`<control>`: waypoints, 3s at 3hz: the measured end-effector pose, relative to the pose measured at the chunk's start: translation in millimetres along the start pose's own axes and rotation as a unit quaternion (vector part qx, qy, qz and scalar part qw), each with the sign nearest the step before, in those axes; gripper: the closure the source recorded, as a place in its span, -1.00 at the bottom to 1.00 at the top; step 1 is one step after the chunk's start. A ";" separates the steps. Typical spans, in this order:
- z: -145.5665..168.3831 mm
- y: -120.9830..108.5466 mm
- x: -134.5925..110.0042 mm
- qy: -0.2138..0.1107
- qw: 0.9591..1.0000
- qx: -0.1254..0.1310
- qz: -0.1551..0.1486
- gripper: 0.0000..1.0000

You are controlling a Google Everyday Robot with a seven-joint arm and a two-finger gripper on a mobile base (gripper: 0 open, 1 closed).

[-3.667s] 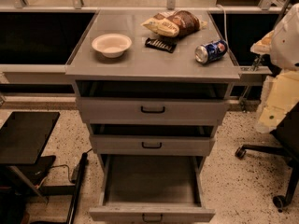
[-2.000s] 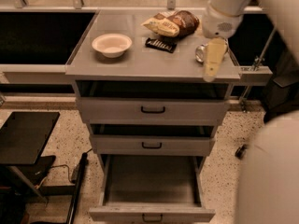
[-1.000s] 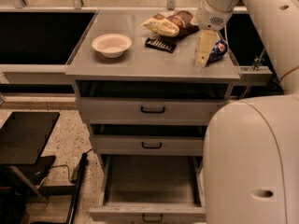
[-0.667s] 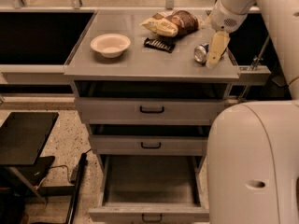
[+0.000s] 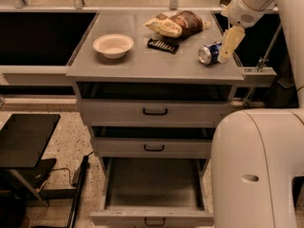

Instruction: Place pepsi can into bottom drawer

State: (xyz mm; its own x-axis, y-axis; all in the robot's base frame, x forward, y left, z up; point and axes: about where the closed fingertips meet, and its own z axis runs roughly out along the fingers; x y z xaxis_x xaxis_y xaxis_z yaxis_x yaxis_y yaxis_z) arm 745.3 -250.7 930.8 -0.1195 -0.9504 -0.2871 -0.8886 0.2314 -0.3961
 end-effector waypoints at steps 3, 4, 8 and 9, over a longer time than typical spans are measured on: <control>46.6 6.6 -2.6 -0.051 0.998 -0.026 -0.001 -1.00; 85.8 12.9 1.3 -0.037 0.998 -0.050 -0.003 -1.00; 110.2 17.3 7.8 -0.054 0.996 -0.063 0.030 -0.67; 110.1 18.3 7.4 -0.054 0.996 -0.062 0.030 -0.19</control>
Offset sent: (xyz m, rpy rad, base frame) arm 0.0490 -0.0207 0.0003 0.1681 0.0133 0.0775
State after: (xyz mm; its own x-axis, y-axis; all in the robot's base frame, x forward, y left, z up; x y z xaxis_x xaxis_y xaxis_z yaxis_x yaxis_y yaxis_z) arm 776.9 -230.7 825.4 -0.1316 -0.9060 -0.4023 -0.9303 0.2530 -0.2656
